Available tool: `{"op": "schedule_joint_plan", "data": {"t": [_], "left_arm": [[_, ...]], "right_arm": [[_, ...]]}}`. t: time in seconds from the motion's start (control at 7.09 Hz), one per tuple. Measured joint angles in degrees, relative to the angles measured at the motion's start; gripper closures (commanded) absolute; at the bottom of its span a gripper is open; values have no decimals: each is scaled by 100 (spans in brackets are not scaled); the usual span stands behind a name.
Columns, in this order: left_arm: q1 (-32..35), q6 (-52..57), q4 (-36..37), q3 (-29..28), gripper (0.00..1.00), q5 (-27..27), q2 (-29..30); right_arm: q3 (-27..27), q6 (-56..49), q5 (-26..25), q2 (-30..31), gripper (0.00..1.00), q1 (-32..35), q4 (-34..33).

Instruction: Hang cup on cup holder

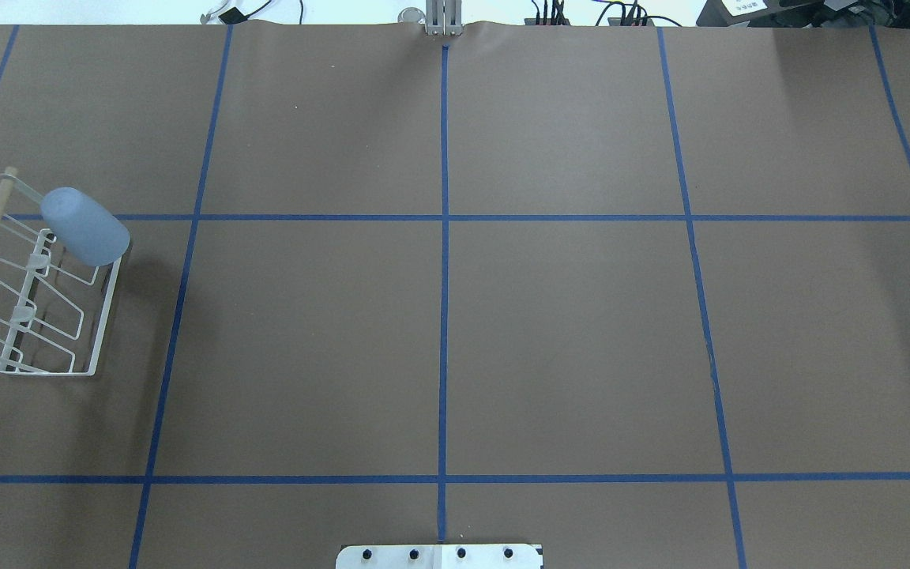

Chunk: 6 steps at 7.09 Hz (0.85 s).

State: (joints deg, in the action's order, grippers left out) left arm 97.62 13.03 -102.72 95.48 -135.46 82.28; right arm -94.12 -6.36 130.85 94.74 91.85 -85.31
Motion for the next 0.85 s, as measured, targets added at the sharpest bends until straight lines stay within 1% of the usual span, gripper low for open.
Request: {"op": "schedule_joint_plan", "data": {"t": [0.85], "left_arm": [[-2,-11,45,2,2,47,3]], "right_arm": [[30,-42,-19,28,0,-9,17]]}}
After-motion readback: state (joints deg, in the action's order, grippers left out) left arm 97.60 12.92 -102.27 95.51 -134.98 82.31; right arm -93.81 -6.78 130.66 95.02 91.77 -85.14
